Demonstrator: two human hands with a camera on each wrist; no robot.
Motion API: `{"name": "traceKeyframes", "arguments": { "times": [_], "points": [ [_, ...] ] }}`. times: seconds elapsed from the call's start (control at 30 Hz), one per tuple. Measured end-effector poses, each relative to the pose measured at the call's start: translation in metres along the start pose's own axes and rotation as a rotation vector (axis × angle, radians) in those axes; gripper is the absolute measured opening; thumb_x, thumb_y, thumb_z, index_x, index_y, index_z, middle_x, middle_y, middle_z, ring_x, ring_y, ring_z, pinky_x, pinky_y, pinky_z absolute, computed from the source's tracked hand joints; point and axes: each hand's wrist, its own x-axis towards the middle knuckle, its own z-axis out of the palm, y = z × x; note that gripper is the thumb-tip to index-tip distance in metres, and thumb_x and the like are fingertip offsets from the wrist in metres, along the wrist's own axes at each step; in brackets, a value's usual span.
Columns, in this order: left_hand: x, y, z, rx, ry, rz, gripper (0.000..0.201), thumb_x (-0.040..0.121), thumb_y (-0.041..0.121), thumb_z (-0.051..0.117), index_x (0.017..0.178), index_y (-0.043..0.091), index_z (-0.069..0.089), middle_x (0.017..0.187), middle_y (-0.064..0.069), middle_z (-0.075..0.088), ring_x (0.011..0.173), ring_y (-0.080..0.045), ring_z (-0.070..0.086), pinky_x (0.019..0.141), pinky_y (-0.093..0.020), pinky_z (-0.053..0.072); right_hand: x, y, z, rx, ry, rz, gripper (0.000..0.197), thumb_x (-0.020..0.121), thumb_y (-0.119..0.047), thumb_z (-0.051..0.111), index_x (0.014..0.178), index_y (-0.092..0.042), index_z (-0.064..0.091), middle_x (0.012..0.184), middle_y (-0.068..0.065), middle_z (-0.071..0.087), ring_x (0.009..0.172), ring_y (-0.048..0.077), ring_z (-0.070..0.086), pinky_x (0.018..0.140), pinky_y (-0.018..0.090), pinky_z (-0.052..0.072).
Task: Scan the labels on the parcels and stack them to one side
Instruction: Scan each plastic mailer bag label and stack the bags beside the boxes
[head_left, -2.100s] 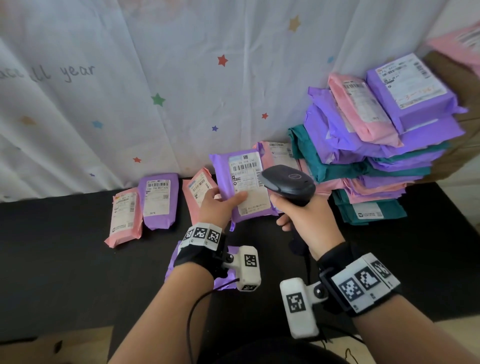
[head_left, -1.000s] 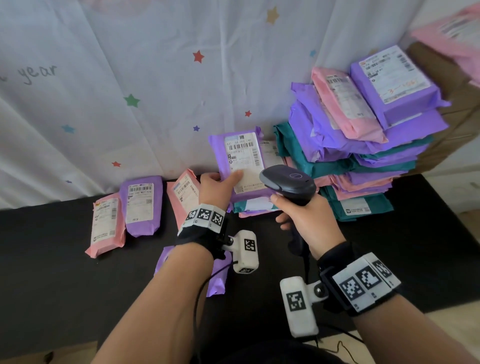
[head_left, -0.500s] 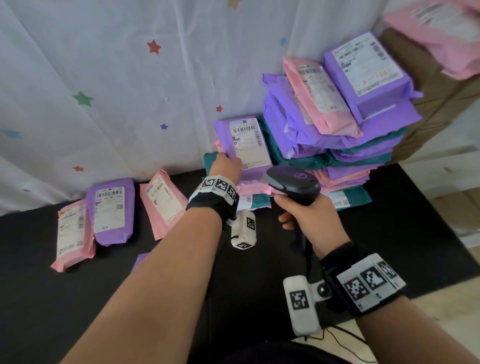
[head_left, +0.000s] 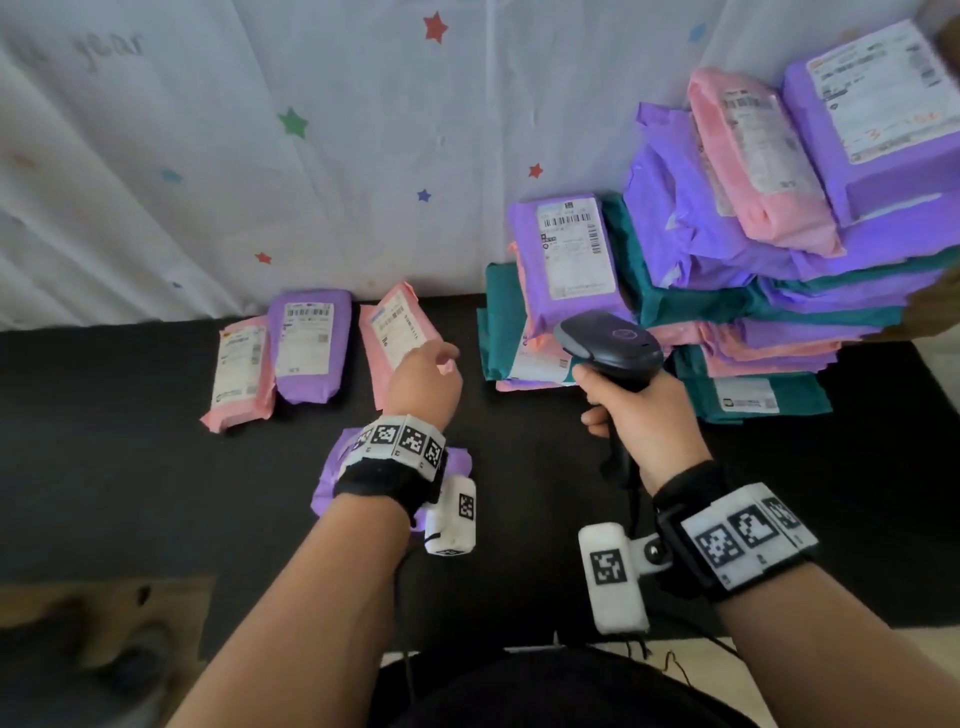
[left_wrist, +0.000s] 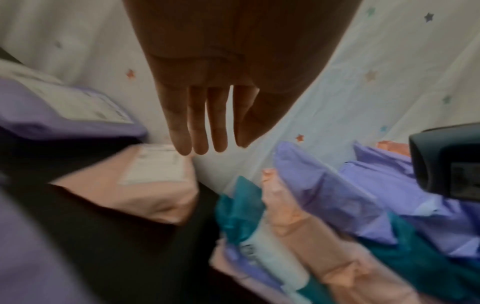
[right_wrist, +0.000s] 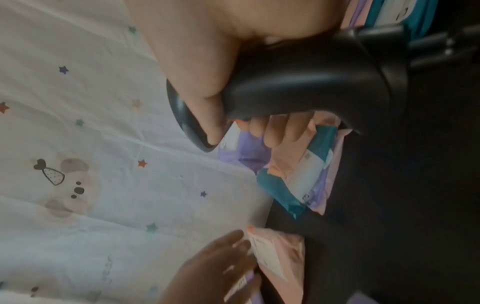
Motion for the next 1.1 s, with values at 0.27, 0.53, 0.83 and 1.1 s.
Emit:
{"name": "traceKeyframes", "arguments": {
  "times": [0.27,0.53,0.83,1.1],
  "points": [
    [-0.039,-0.114,-0.018,0.532,-0.36,-0.048,0.062,0.079,0.007,0.061,0.137,0.027,0.046,0.146,0.003,0.037,0.135,-0.019,0.037,0.111,-0.032,0.033,-0.014,0.015,0.039,-0.05,-0.121,0.033,0.02,0.078,-0.026,0.082,0.094,-0.018,0.073,0.062,-0.005,0.068,0.051,0.008,0.064,0.05,0.025,0.054],
    [-0.053,-0.137,0.004,0.818,-0.22,0.177,0.074,0.081,0.017,0.06,0.146,0.03,0.026,0.152,0.004,0.026,0.141,-0.021,0.022,0.116,-0.041,0.018,-0.021,0.02,0.052,-0.139,-0.139,0.074,0.037,0.081,-0.025,0.08,0.114,-0.015,0.068,0.082,0.0,0.072,0.056,0.006,0.068,0.053,0.021,0.053],
    [-0.039,-0.106,-0.019,0.299,-0.06,0.069,0.026,0.086,0.012,0.053,0.109,0.02,0.062,0.103,-0.004,0.063,0.095,-0.025,0.059,0.082,-0.033,0.048,-0.024,0.012,0.048,-0.081,-0.068,0.04,0.024,0.078,-0.035,0.081,0.092,-0.02,0.068,0.064,-0.005,0.071,0.053,0.006,0.066,0.052,0.021,0.056],
    [-0.02,-0.054,-0.052,-0.296,0.127,-0.075,0.033,0.098,0.035,0.046,0.076,0.012,0.057,0.069,0.0,0.056,0.065,-0.015,0.05,0.056,-0.028,0.037,-0.015,-0.007,0.04,-0.024,-0.037,0.032,0.017,0.078,-0.023,0.081,0.085,-0.013,0.069,0.053,-0.003,0.066,0.049,0.008,0.061,0.052,0.027,0.052]
  ]
}}
